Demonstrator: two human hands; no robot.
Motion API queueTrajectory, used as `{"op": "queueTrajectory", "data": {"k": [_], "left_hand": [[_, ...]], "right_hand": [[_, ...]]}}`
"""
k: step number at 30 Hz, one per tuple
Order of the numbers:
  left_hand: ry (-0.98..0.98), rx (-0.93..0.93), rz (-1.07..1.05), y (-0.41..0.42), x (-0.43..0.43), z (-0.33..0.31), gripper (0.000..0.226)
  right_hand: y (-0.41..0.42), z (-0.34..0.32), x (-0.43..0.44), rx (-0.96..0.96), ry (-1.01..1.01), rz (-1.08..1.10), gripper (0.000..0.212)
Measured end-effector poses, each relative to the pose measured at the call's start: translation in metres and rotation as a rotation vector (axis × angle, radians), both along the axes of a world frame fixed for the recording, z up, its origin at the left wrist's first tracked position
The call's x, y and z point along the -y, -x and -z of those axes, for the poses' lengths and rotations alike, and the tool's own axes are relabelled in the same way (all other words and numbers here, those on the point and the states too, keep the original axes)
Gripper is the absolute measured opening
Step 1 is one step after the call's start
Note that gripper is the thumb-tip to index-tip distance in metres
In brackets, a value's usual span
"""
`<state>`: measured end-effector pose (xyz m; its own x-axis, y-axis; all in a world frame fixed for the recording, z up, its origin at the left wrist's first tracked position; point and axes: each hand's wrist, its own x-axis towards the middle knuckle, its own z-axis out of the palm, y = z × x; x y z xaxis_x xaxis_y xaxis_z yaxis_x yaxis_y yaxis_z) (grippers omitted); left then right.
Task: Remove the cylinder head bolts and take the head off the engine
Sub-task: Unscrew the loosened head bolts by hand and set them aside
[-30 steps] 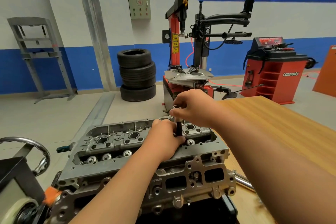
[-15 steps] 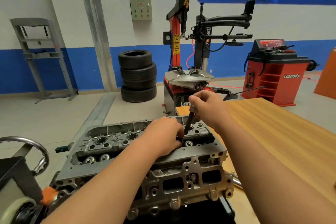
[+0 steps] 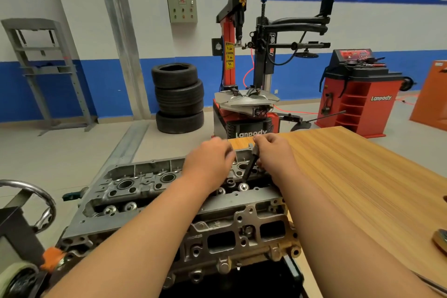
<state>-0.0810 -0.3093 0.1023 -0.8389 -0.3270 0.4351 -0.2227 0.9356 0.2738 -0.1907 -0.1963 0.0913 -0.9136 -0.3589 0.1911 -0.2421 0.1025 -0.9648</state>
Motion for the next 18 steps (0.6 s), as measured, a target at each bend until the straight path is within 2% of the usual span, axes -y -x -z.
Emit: {"op": "queueTrajectory", "data": {"k": [1,2,4,5,7,11,15,18], "left_hand": [[-0.069,-0.074,-0.010,0.001,-0.001,-0.003,0.024],[-0.155,-0.049,0.029,0.001,0.001,-0.005,0.021],[-0.229,0.295,0.180,-0.004,0.008,-0.011,0.014],[-0.189,0.465,0.229,-0.007,0.009,-0.015,0.017],[-0.025,0.611,0.254,-0.009,0.009,-0.020,0.030],[0.199,0.574,0.267,0.000,0.001,-0.025,0.027],[0.255,0.583,0.259,0.000,-0.001,-0.021,0.025],[0.247,0.491,0.247,-0.001,-0.002,-0.020,0.025]], "right_hand": [[0.000,0.000,0.000,0.000,-0.001,-0.001,0.023],[0.000,0.000,-0.001,0.003,0.001,0.003,0.023],[0.000,0.001,-0.001,0.010,0.004,0.012,0.024],[0.000,0.001,-0.001,0.006,0.001,0.016,0.024],[0.000,0.002,0.000,-0.010,-0.007,0.015,0.023],[0.002,0.004,0.001,-0.008,-0.006,0.017,0.024],[0.003,0.005,0.002,-0.004,-0.016,0.020,0.029],[0.003,0.004,0.002,-0.003,-0.026,0.017,0.032]]}}
